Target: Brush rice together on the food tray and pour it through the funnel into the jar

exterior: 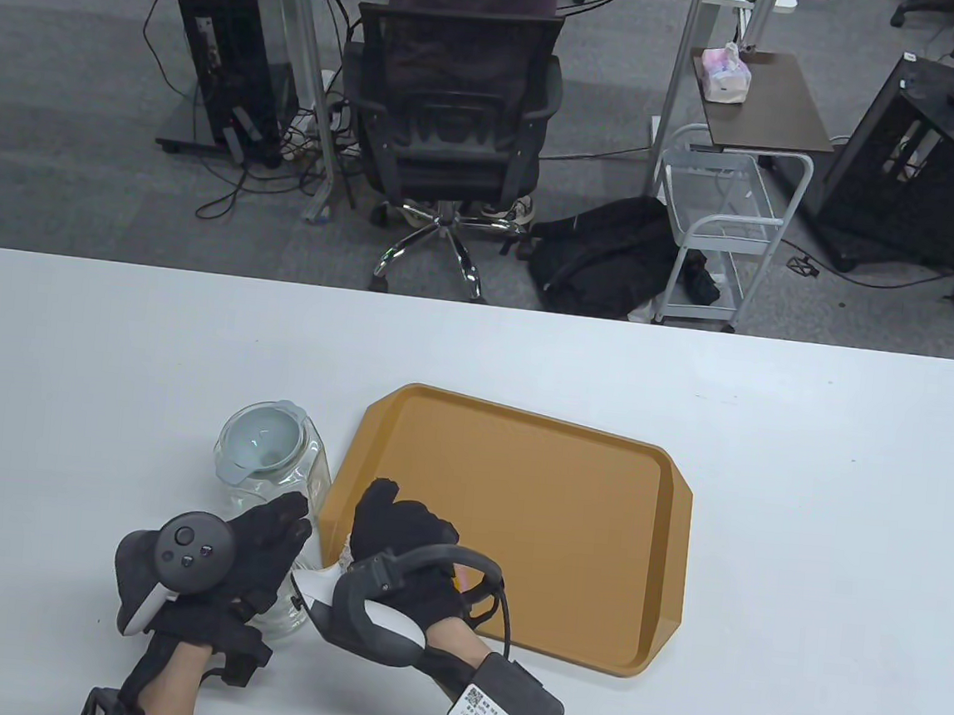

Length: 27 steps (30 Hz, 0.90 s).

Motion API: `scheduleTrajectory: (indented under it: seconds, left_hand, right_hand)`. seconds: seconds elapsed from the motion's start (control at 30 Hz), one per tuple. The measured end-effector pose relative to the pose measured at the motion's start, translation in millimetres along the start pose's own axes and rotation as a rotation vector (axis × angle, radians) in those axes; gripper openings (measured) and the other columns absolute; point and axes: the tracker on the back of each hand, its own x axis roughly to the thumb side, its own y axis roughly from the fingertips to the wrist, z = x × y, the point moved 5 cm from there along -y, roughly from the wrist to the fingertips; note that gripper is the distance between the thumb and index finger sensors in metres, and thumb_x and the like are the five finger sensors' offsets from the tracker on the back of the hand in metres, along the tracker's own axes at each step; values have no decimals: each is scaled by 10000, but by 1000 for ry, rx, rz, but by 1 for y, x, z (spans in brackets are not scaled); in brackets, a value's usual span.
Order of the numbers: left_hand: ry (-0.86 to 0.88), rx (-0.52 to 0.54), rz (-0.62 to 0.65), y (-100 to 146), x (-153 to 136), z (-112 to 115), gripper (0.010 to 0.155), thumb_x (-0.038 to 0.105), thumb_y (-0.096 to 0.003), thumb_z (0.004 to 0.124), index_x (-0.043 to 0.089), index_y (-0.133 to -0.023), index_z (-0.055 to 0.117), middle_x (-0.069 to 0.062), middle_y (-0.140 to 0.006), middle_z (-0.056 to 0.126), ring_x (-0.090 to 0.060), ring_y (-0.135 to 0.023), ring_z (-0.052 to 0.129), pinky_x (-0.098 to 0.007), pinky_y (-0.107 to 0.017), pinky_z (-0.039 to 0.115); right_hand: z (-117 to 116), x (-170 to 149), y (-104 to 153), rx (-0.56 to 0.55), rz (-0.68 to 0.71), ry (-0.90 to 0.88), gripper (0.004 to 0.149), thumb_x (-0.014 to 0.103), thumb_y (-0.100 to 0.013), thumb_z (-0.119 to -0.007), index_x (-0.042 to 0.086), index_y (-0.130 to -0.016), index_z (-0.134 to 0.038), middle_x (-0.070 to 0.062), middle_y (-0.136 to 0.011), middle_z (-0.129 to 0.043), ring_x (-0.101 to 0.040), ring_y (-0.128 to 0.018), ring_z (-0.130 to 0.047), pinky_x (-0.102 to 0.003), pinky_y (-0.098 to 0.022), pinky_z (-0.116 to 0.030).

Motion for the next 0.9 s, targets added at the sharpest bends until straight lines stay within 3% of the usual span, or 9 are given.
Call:
scheduleTrajectory:
  seconds: [0.3, 0.63, 0.9]
  left_hand:
    - [7, 1, -3, 0, -1, 0, 591, 584, -500, 650, 229, -956, 774, -87, -897, 955, -302, -715, 1013, -555, -615, 748]
    - [2, 3, -4, 0, -2, -2, 591, 583, -501, 650, 226, -955, 775, -89, -895, 956, -303, -714, 1013, -556, -614, 748]
    - [0, 0, -5, 0, -3, -2, 590, 583, -501, 650, 228, -956, 774, -88, -896, 955, -303, -714, 1013, -555, -615, 748]
  right_hand:
    - [2, 25, -23, 10, -29, -165, 461, 299, -421, -943, 57, -812, -913, -160, -466, -1074, -216, -237, -1104, -372, -167, -962]
    - [8, -19, -26, -33, -101, -181, 447, 279, -440, -910, 63, -832, -897, -153, -538, -1065, -239, -310, -1098, -395, -234, -949]
    - [-30, -28, -34, 45, -102, -99, 456, 269, -449, -884, 64, -856, -872, -146, -615, -1048, -254, -396, -1096, -409, -298, -950]
